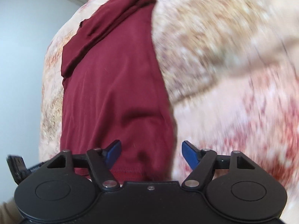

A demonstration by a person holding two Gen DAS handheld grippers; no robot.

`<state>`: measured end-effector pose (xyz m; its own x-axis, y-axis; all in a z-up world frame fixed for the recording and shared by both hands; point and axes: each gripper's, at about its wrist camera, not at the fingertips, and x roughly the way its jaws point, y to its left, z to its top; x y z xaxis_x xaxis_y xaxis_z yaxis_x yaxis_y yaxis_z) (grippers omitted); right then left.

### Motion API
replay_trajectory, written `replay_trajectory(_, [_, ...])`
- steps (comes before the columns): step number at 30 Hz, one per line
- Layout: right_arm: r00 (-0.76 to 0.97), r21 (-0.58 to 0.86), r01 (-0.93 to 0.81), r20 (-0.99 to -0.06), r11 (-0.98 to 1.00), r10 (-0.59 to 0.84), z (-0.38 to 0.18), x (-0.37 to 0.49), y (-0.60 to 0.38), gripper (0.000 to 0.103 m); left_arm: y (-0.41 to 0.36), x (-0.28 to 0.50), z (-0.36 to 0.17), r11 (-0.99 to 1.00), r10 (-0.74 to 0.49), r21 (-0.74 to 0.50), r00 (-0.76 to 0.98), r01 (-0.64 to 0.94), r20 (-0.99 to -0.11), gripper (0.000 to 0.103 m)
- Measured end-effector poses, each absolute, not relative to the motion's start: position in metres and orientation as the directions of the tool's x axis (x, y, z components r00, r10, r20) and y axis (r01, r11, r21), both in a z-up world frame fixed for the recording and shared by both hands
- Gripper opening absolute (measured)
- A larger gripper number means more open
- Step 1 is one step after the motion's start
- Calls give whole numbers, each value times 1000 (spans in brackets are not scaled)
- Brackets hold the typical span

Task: Fold small clothes
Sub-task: 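Open both grippers and withdraw them from the folded sweater, then pinch the sweater hem edge with the right gripper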

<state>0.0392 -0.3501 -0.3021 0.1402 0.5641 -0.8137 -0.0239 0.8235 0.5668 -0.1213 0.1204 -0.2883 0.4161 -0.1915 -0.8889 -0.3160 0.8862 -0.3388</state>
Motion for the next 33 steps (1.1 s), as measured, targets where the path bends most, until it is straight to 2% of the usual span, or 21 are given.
replay_trajectory(3, [185, 454, -196, -853, 869, 488, -283, 24, -341, 73, 122, -129, -285, 886, -173, -321, 406, -334, -898, 88])
replay_trajectory(9, [216, 160, -601, -911, 783, 352, -262, -2, -297, 51, 116, -124, -282, 901, -152, -286, 382, -326, -911, 88])
replay_trajectory(11, [241, 59, -692, -921, 720, 307, -262, -11, -282, 40, 114, -121, -280, 908, -151, -280, 379, -313, -913, 88])
replay_trajectory(14, [286, -67, -776, -924, 628, 255, -265, -24, -268, 34, 109, -113, -282, 916, -156, -275, 373, -293, -915, 88])
replay_trajectory(18, [305, -159, -839, -929, 520, 208, -274, -34, -256, 27, 105, -110, -282, 923, -155, -266, 362, -279, -919, 88])
replay_trajectory(20, [315, -185, -836, -933, 517, 176, -279, -33, -255, 13, 105, -108, -282, 925, -151, -259, 355, -277, -922, 88])
replay_trajectory(22, [303, -140, -784, -936, 604, 177, -275, -23, -265, 8, 105, -108, -281, 925, -151, -258, 354, -278, -923, 88])
replay_trajectory(24, [253, -2, -665, -941, 747, 223, -266, -10, -287, 7, 106, -107, -281, 926, -154, -260, 353, -275, -923, 88])
replay_trajectory(26, [174, 191, -470, -937, 862, 303, -263, 1, -320, 6, 108, -105, -283, 926, -159, -261, 349, -271, -924, 88])
replay_trajectory(28, [124, 241, -373, -944, 896, 306, -271, -1, -339, 0, 109, -104, -286, 925, -162, -263, 344, -274, -925, 88])
replay_trajectory(30, [79, 306, -303, -936, 903, 344, -281, -3, -353, 8, 110, -102, -287, 921, -167, -270, 342, -279, -925, 88])
replay_trajectory(31, [80, 375, -244, -911, 894, 404, -280, -2, -364, 19, 111, -101, -287, 921, -171, -275, 346, -276, -922, 88])
replay_trajectory(33, [135, 447, -170, -872, 878, 470, -271, 1, -379, 30, 114, -101, -283, 915, -196, -303, 366, -265, -910, 88])
